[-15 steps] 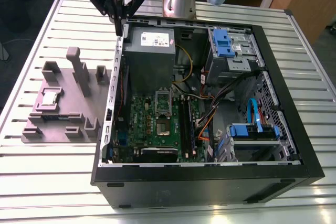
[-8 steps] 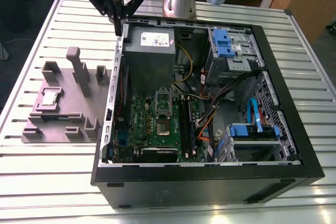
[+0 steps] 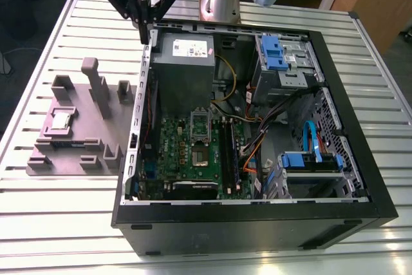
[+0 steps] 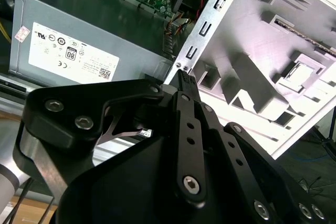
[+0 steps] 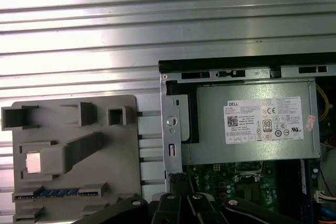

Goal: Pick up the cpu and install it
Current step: 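Reach for the cpu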

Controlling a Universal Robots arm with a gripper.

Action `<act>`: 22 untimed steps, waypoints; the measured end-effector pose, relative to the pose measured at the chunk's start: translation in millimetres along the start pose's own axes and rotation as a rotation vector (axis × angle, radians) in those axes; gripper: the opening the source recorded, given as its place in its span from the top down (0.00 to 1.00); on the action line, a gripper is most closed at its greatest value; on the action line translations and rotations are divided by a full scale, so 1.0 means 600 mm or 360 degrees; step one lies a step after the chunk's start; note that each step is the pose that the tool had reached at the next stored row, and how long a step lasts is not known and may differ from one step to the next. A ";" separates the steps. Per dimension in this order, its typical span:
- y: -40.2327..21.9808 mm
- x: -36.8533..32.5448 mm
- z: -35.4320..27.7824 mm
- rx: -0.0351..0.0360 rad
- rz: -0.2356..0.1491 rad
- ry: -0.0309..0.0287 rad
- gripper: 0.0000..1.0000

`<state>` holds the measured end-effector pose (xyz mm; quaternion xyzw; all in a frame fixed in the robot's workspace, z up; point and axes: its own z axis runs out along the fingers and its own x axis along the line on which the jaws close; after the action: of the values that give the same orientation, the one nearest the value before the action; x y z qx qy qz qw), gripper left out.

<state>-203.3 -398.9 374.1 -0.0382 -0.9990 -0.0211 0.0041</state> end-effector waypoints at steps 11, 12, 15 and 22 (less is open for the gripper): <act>0.000 0.006 0.001 0.0000 0.0000 0.00002 0.90; -0.001 0.007 0.001 0.0000 0.0000 0.00001 0.90; -0.001 0.009 0.001 0.0000 0.0000 0.00002 0.90; -0.001 0.012 0.001 0.0000 0.0000 0.00003 0.90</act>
<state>-210.7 -398.9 373.5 -0.0382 -0.9990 -0.0210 0.0042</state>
